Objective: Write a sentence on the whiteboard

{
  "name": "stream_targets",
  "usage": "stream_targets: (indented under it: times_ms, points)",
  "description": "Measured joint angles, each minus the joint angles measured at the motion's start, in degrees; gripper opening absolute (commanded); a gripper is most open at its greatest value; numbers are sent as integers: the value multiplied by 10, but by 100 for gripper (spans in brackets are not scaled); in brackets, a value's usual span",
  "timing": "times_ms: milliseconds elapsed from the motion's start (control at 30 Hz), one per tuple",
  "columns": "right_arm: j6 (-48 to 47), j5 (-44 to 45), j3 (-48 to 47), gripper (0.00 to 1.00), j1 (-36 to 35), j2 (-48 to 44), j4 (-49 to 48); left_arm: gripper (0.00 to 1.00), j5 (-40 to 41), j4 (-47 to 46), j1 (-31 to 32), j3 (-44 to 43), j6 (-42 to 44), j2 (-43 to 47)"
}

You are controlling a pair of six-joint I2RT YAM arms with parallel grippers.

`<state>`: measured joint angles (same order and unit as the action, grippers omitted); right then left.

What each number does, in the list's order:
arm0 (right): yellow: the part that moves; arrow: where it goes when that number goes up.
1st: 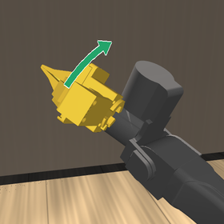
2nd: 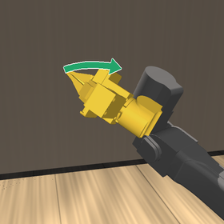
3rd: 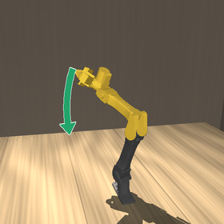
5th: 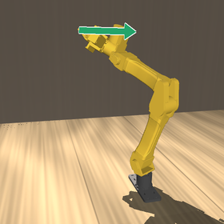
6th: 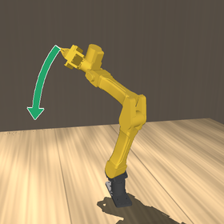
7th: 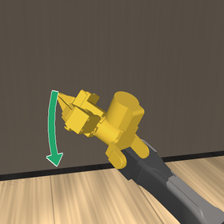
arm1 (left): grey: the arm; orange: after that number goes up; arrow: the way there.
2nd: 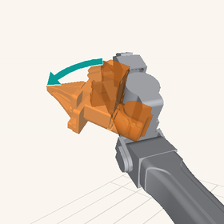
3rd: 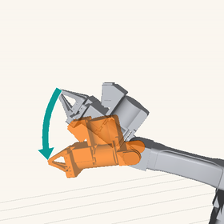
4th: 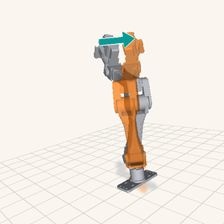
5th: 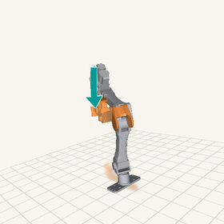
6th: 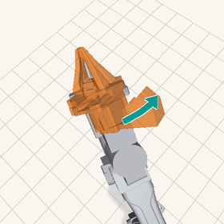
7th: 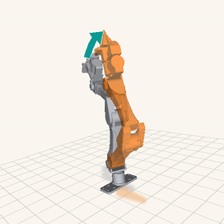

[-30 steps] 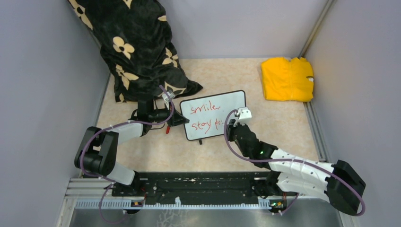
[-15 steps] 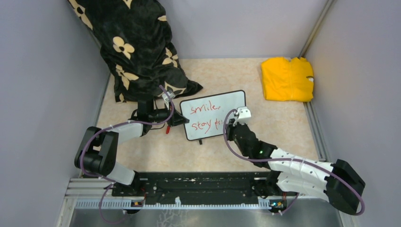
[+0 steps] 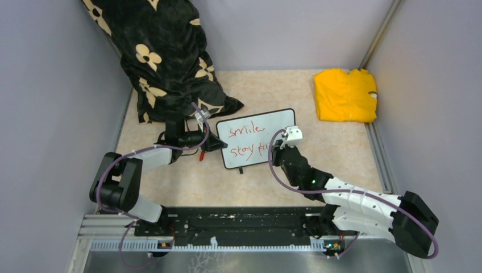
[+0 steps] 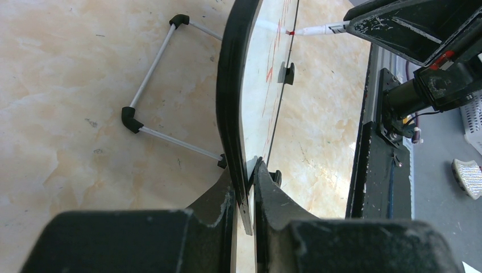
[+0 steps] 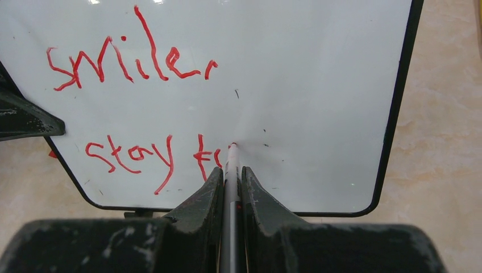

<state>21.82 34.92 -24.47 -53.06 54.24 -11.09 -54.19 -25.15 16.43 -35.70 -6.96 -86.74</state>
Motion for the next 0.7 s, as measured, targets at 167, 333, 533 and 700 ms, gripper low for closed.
stream_targets:
  times_ms: [167, 333, 533, 700]
  points:
    - [-2, 7, 0, 0, 1, 0, 0, 0, 0, 0, 0, 0, 0, 0]
    - [-2, 13, 0, 0, 1, 0, 1, 0, 0, 0, 0, 0, 0, 0]
    - [-2, 15, 0, 0, 1, -3, 8, 0, 0, 0, 0, 0, 0, 0]
    - [-2, 14, 0, 0, 2, -9, 19, 0, 0, 0, 0, 0, 0, 0]
